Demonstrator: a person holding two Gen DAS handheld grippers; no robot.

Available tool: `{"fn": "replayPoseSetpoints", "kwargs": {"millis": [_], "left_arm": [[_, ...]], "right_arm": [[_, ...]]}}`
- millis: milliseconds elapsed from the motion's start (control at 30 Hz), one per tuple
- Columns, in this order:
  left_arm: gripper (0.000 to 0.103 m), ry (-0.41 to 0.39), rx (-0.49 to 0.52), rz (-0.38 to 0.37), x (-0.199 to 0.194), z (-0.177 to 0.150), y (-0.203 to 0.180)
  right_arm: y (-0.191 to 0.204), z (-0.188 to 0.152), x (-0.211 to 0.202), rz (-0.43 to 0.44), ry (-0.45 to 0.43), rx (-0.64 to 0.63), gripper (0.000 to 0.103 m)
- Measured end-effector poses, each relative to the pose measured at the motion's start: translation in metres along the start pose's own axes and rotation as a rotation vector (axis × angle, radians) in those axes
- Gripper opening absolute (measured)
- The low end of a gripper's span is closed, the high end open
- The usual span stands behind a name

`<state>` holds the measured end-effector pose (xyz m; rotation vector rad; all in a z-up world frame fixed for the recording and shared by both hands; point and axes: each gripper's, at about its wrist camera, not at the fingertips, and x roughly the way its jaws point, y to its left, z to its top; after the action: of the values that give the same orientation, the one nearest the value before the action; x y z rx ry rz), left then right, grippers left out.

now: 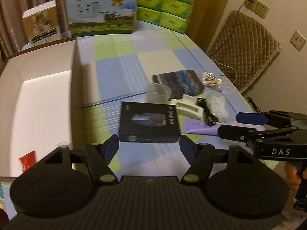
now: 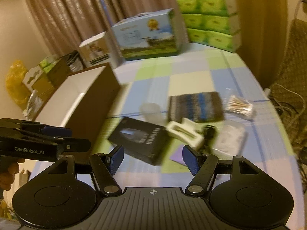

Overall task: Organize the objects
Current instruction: 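Move both open tools back toward the items on the tablecloth, then grasp the black FLYCO shaver box with the left tool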

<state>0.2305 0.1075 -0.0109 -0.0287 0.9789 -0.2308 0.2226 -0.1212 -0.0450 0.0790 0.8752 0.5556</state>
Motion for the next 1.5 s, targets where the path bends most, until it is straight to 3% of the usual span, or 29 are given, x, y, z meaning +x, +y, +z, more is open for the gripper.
{"fn": "replayPoseSetpoints", "kwargs": {"millis": [233,300,567,767,1100,1267,1500], "left_arm": [[0.067,0.019,0.04,-0.032,0.036,0.011,-0.021],[0.072,0.02,0.06,-0.038,0.046,0.015,-0.022],[0.076,0.069,0.167,-0.034,0.093,0.036,-0.012],[0.085,0.1,0.275,-0.077,0.128,0.052,-0.007],[0.087,0.184,0.374,-0.182,0.17,0.065,0.003],[0.089,0.282,0.377,-0.281,0.172,0.06,0.007],[0.092,0.317,0.341,-0.271,0.167,0.049,0.003]], "right_arm": [[-0.052,-0.006,-0.004,-0.078,0.015,0.093,0.065],[-0.066,-0.008,-0.003,-0.097,0.022,0.12,0.065],[-0.104,-0.015,0.003,-0.158,0.05,0.214,0.065],[-0.119,-0.019,0.005,-0.195,0.058,0.275,0.065],[-0.129,-0.027,0.004,-0.244,0.07,0.354,0.065],[-0.127,-0.027,0.006,-0.238,0.074,0.359,0.065],[-0.125,-0.025,0.008,-0.226,0.072,0.343,0.066]]}}
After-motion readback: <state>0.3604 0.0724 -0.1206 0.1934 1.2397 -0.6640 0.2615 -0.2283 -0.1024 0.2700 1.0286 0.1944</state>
